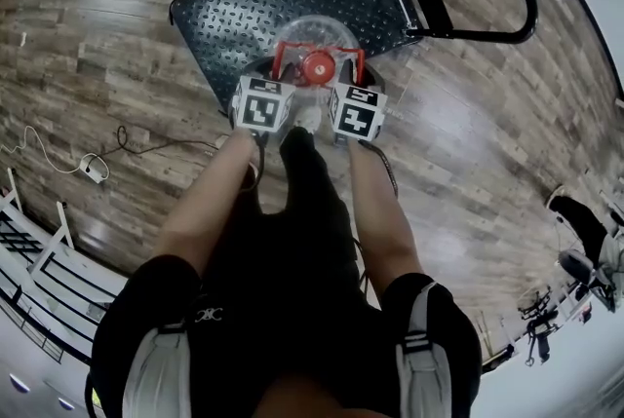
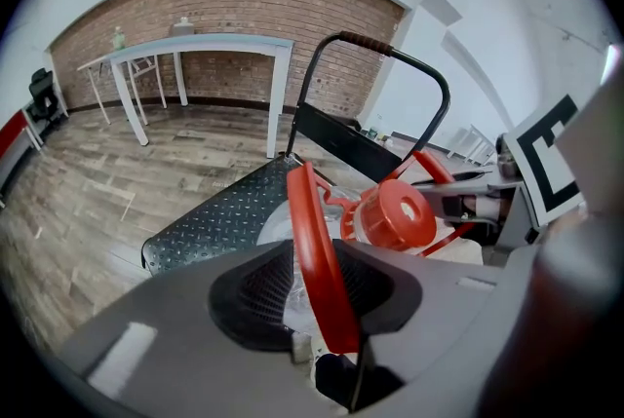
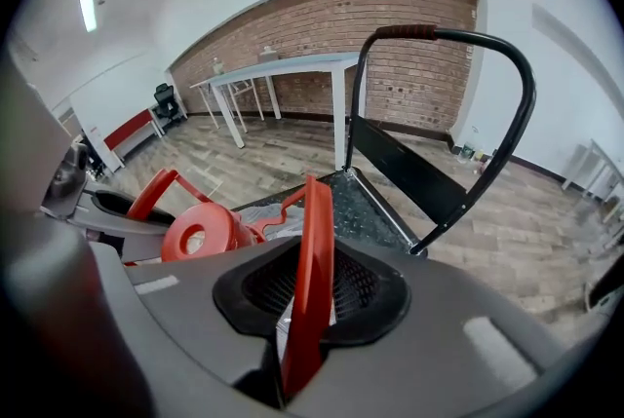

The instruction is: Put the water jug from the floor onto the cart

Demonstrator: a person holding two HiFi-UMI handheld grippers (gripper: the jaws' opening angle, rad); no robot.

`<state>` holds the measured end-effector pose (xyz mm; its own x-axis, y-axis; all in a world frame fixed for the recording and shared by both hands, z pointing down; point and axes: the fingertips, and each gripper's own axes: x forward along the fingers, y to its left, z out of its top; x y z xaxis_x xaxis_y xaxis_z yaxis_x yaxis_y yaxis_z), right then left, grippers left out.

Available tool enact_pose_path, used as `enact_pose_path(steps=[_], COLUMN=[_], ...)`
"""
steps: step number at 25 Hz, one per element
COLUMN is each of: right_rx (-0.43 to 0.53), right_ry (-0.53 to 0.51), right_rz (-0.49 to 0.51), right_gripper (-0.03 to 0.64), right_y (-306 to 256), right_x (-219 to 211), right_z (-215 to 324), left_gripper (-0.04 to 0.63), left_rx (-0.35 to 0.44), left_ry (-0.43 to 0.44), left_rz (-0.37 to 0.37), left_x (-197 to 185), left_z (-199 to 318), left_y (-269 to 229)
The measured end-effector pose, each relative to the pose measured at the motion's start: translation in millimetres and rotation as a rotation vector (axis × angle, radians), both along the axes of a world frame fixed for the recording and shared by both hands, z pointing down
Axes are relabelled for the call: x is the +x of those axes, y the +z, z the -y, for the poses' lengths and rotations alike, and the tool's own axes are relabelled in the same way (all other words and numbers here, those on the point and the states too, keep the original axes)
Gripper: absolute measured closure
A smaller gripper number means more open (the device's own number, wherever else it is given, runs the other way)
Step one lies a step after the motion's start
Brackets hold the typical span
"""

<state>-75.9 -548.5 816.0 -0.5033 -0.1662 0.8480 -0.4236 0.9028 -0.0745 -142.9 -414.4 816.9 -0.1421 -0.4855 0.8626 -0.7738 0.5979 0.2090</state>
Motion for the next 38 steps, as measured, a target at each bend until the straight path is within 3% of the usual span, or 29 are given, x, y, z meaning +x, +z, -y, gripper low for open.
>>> enact_pose_path(steps=[6, 11, 14, 17, 19, 28, 38], right_rx=[0.028, 0.056, 0.08, 0.092, 0.104, 0.108, 0.073], right_ry=[0.019, 0.047, 0.065, 0.073, 0.083, 0.069, 0.048], right_rz=[0.001, 0.032, 0.066, 0.098, 0.131, 0.27, 0.464], right_gripper=[0.505, 0.506, 0.512, 0.546, 0.585, 0.603, 0.603], right_y=[-15, -39, -59, -82, -97, -161, -247], right_x=[9, 13, 8, 8, 6, 8, -10], right_z=[2, -1, 0, -9, -13, -51, -110], left_gripper=[0.46, 0.467, 0.497, 0.594, 0.594, 0.595, 0.595], left_rx=[0.013, 0.023, 0.033, 0.018, 0.022, 0.147, 0.268], left_ry=[0.003, -0.049, -0.063, -0.064, -0.061, -0.049, -0.076], left_rz=[0.026, 0.107, 0.142, 0.185, 0.204, 0.25, 0.361], left_x=[-1, -12, -17, -12, -9, -7, -23], left_z=[2, -8, -10, -23, -28, -37, -71], left_y=[-17, -45, -64, -82, -93, -166, -260])
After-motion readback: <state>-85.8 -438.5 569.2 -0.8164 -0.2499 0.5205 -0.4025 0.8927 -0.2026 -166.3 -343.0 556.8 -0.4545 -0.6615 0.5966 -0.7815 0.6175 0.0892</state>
